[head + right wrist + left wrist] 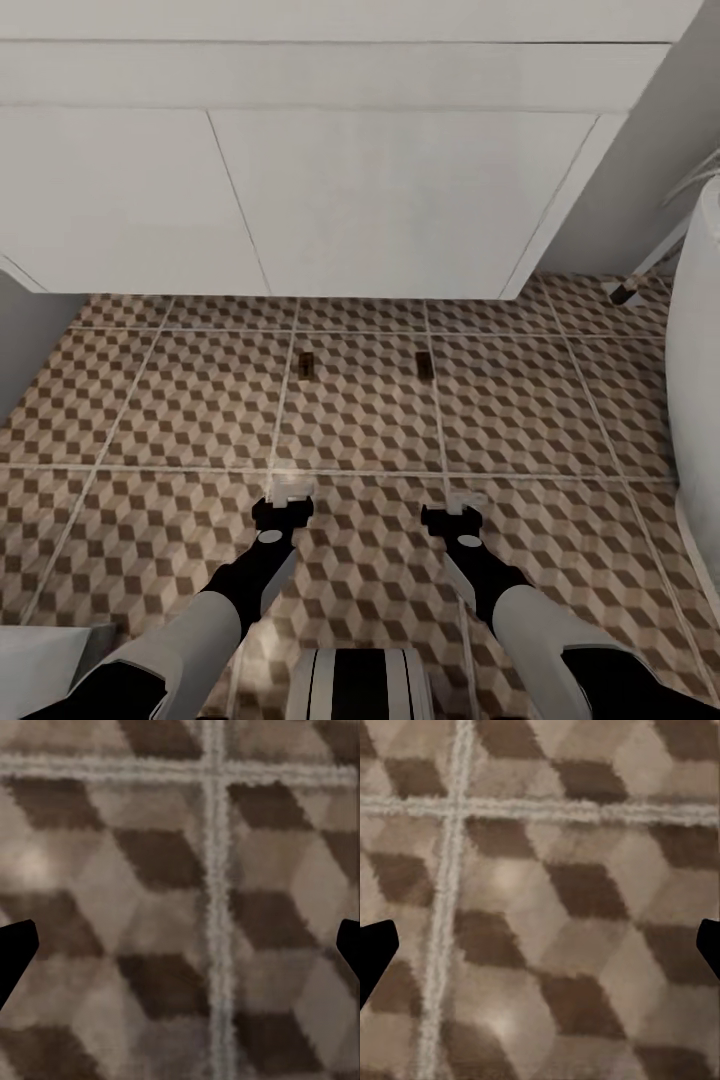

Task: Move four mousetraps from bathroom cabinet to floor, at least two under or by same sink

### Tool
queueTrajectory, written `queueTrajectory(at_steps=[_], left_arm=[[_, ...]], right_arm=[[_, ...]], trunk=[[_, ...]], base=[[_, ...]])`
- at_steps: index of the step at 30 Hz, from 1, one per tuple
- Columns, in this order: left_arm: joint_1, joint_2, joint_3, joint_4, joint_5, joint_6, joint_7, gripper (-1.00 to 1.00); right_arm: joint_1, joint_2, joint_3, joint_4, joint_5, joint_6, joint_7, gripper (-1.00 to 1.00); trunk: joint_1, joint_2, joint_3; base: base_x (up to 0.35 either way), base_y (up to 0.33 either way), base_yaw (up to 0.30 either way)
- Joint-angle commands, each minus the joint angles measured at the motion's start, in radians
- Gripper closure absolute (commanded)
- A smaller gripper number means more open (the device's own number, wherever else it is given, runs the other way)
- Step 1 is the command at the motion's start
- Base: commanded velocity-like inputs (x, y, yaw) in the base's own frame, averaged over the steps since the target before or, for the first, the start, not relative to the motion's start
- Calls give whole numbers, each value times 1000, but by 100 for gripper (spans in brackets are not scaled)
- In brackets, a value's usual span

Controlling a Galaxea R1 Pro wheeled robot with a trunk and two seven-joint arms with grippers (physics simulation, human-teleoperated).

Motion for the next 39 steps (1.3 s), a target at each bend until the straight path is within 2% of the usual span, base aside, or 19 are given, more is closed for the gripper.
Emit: queueTrajectory(at_steps=[1,21,39], left_arm=[[-1,1,-8,1,11,-5,6,-100],[-1,-1,-8,2,11,-5,6,-100],[-1,-1,-8,1,13,-4,6,-100]], right_arm=[[0,0,-2,1,7,-2,-4,-100],[-1,0,-2,1,7,-2,-4,-100],[-1,1,-2,1,7,-2,-4,-100]], trunk=[[-1,0,0],[-1,0,0],[-1,0,0]], base=[[-346,0,0],[-337,2,0],[-46,3,0]])
